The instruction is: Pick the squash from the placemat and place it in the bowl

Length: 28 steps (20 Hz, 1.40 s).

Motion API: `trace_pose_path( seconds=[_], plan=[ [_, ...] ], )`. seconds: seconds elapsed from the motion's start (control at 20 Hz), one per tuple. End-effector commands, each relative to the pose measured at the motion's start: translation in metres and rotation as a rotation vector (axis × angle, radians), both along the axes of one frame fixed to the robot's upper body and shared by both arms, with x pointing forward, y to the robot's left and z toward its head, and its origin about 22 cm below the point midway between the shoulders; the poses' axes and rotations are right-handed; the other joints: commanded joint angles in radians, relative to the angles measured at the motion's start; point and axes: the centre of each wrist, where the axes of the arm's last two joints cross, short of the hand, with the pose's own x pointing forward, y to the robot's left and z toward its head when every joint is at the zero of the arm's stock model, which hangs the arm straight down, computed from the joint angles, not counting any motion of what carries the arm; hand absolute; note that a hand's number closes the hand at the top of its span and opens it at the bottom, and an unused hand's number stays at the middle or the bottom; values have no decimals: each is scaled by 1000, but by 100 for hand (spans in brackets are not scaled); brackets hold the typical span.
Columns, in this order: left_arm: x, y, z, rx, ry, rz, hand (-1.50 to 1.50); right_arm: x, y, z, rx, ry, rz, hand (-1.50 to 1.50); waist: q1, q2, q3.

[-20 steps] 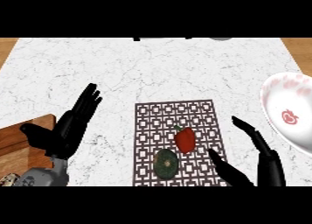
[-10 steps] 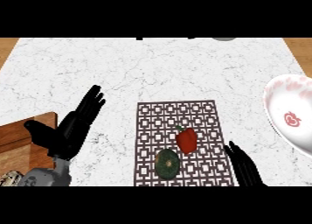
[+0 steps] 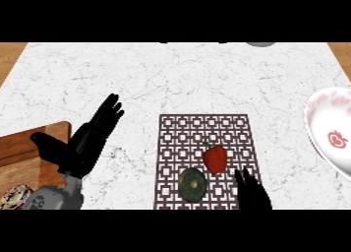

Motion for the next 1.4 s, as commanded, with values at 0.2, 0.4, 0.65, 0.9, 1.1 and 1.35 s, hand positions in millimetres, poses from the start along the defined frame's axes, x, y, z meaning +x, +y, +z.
trace_pose_path(
  seconds=[0.2,0.4,0.65,0.9,1.1,1.35],
  plan=[
    [8,-9,10,5,2,-31,0,4,51,31,-132,214,-134,-150,21,3,8],
    [1,-11,-6,-8,1,-30,0,13,46,41,-138,270,-148,-150,24,5,8],
    [-6,-4,-3,8,-2,-53,0,22,43,30,-132,367,-169,-150,36,5,8],
    [9,4,-2,6,1,-25,0,31,47,17,-165,399,-148,-150,26,7,9],
    [-4,-9,-5,-13,-2,-38,0,32,50,24,-161,378,-155,-150,32,4,9],
    [11,-11,2,-4,-3,-31,0,31,56,18,-181,376,-131,-150,21,5,9]
  ],
)
